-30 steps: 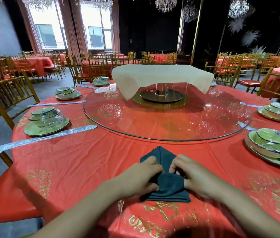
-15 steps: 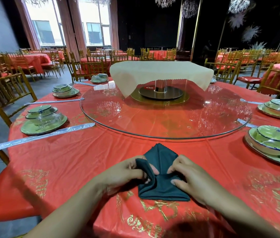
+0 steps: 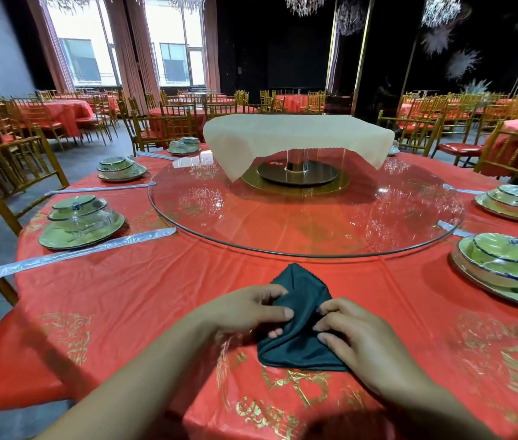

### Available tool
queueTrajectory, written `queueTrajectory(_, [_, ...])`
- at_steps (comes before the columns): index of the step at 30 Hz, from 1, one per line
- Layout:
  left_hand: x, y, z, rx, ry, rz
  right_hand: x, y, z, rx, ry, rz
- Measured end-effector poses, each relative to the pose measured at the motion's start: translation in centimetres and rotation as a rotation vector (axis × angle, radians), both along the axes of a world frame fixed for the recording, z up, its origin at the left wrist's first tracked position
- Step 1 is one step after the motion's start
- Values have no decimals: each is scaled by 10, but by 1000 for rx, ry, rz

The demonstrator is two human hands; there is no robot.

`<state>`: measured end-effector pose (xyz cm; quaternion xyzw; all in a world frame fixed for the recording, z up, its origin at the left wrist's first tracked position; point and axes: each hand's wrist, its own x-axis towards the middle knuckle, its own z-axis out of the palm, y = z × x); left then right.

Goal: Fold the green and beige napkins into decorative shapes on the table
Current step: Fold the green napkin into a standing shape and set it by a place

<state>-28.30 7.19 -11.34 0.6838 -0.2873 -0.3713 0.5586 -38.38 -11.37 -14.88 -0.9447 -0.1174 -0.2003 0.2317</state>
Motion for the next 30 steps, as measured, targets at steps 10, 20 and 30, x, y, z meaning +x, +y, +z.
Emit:
queueTrajectory(10, [-7,-8,-13,152,-651,108,-11,8,-5,129,-86,-47])
queueTrajectory(20, [-9,-8,-13,192,-685,-54,-9,11,-2,304,-114,-85])
queueTrajectory(30, [-9,-4,1,233,-480,-155,-8,15,3,117,-277,-179])
